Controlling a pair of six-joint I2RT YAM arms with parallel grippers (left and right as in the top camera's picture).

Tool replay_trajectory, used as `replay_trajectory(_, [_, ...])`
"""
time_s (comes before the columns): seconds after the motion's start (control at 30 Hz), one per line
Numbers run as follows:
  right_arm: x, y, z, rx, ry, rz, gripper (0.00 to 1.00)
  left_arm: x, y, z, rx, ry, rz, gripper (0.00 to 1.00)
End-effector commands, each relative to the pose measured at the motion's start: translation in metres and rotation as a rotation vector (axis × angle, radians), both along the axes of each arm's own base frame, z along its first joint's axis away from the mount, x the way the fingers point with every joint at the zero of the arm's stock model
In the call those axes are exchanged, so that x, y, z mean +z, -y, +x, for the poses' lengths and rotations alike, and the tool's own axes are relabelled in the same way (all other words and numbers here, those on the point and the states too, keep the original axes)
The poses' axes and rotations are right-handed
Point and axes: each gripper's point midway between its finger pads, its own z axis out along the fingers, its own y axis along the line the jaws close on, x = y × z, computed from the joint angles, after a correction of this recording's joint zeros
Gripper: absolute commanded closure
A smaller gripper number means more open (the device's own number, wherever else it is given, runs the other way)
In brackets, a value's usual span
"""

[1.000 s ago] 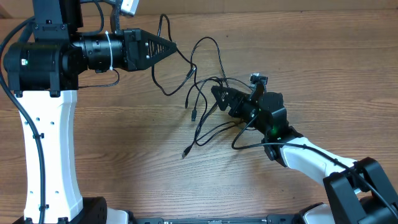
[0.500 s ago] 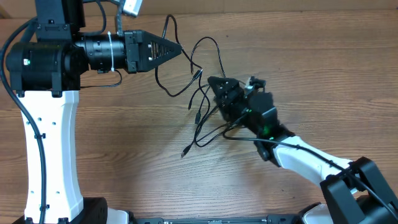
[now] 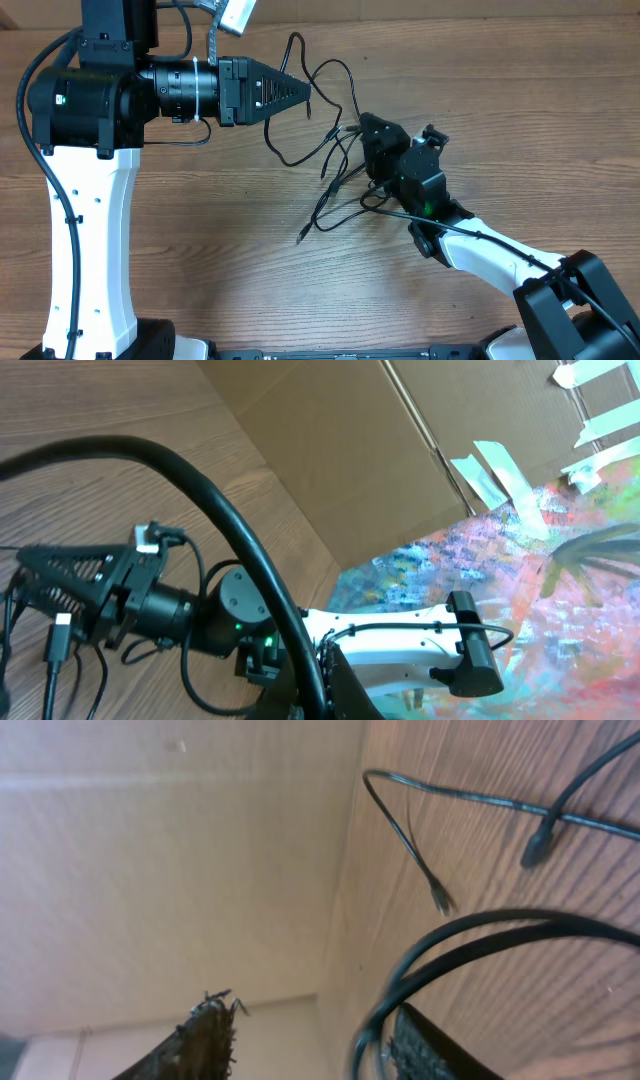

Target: Untangle cables

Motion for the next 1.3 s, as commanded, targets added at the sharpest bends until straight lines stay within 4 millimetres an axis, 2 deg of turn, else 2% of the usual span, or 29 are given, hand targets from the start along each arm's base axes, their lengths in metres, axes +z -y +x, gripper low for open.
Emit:
replay_trajectory(0.0, [0.007,0.002,0.007,-0.027,0.014,0.008,0.55,0.008,0.004,-0.007,-0.038,0.050,-0.019,0.96])
replay_trajectory(0.07, [0.001,0.001,0.007,-0.027,-0.001,0.000,0.62,0.009,0.004,-0.007,-0.038,0.052,-0.020,0.96])
replay_trajectory(0.13, [-0.009,0.001,0.007,-0.022,-0.023,-0.012,0.64,0.009,0.004,-0.007,-0.038,0.053,-0.020,0.96])
replay_trajectory(0.23, [-0.022,-0.006,0.007,0.011,-0.044,-0.010,0.62,0.009,0.004,-0.007,-0.038,0.055,-0.020,0.96])
replay_trajectory(0.27, [-0.028,-0.010,0.008,0.026,-0.048,-0.007,0.56,0.009,0.004,-0.006,-0.038,0.057,-0.020,0.96])
replay_trajectory(0.33, [-0.039,-0.012,0.007,0.037,-0.067,-0.015,0.53,0.009,0.004,-0.006,-0.038,0.060,-0.020,0.96])
replay_trajectory(0.43, [-0.062,-0.014,0.001,0.063,-0.136,-0.041,0.55,0.011,0.004,-0.004,-0.037,0.081,-0.022,0.96])
replay_trajectory(0.53, [-0.080,-0.023,-0.008,0.144,-0.176,-0.077,0.62,0.017,0.004,0.002,-0.031,0.144,-0.024,0.96])
replay_trajectory(0.63, [-0.090,-0.033,-0.019,0.263,-0.171,-0.154,0.64,0.017,-0.001,0.023,0.042,0.236,0.031,0.96])
replay_trajectory(0.7, [-0.096,-0.038,-0.028,0.345,-0.166,-0.212,0.59,0.003,-0.014,0.050,0.203,0.226,0.142,0.96])
replay_trajectory(0.77, [-0.098,-0.044,-0.035,0.419,-0.148,-0.246,0.53,-0.014,-0.035,0.075,0.403,0.142,0.251,0.96])
replay_trajectory(0.8, [-0.097,-0.049,-0.039,0.463,-0.126,-0.261,0.51,-0.022,-0.044,0.083,0.488,0.097,0.291,0.96])
replay_trajectory(0.83, [-0.088,-0.062,-0.046,0.585,-0.029,-0.300,0.51,-0.028,-0.052,0.088,0.563,0.052,0.323,0.96])
replay_trajectory(0.97, [-0.064,-0.087,-0.064,0.783,0.176,-0.324,0.47,-0.028,-0.048,0.087,0.554,0.046,0.315,0.96])
replay_trajectory(1.13, [-0.028,-0.111,-0.081,0.908,0.379,-0.269,0.38,-0.036,-0.047,0.090,0.554,0.025,0.329,0.96])
replay_trajectory(1.27, [-0.008,-0.121,-0.090,0.942,0.485,-0.242,0.34,-0.057,-0.048,0.100,0.556,-0.033,0.364,0.96])
